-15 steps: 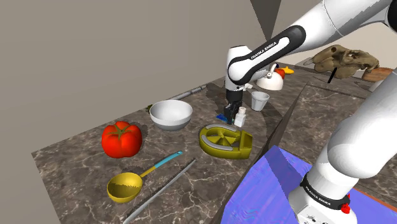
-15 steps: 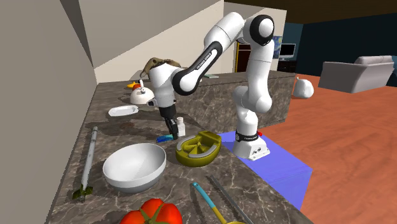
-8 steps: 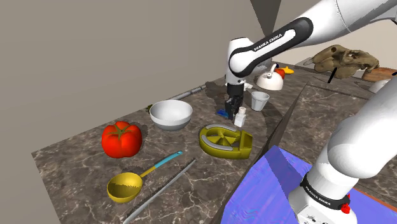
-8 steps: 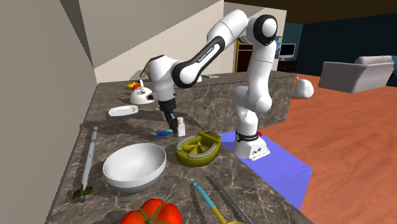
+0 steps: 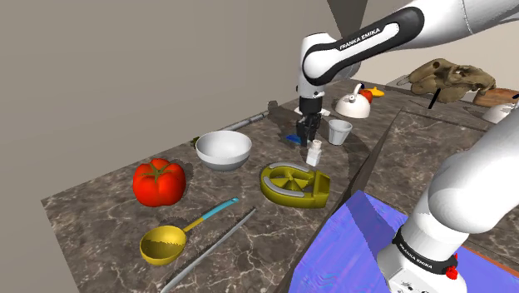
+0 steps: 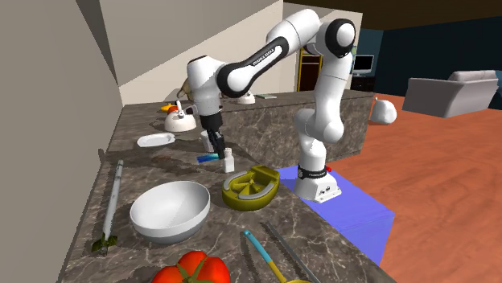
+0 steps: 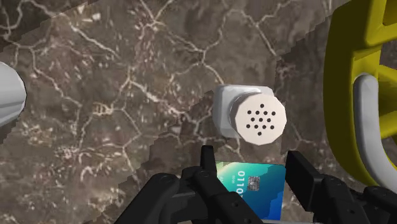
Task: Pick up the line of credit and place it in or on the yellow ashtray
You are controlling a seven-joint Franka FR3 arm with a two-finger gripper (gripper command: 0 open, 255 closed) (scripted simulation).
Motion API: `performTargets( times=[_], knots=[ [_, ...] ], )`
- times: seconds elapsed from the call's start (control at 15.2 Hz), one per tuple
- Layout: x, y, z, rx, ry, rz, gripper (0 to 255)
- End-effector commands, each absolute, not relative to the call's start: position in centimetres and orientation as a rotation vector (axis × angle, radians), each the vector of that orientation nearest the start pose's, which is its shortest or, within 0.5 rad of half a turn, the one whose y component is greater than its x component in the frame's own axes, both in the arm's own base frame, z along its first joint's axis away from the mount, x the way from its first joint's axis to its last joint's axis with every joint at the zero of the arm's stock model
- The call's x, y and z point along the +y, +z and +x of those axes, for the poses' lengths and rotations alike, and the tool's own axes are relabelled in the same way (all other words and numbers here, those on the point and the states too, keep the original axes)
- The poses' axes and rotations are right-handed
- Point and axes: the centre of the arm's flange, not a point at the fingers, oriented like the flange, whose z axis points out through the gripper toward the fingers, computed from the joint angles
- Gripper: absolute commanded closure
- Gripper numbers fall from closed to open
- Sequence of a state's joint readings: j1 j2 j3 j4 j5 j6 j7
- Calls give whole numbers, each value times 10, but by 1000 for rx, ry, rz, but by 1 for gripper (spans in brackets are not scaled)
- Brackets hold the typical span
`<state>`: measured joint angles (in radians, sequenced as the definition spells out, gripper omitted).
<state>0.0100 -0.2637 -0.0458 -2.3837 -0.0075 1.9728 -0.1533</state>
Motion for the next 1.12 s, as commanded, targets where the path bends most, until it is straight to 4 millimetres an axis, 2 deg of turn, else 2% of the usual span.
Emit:
performTargets(
  times=[0.0, 0.46, 1.06],
  knots=[
    [-17, 420, 440, -192, 229, -3108, 255],
    [-17, 457, 440, -192, 229, -3108, 255],
    [78, 465, 369, -192, 229, -3108, 255]
  ],
)
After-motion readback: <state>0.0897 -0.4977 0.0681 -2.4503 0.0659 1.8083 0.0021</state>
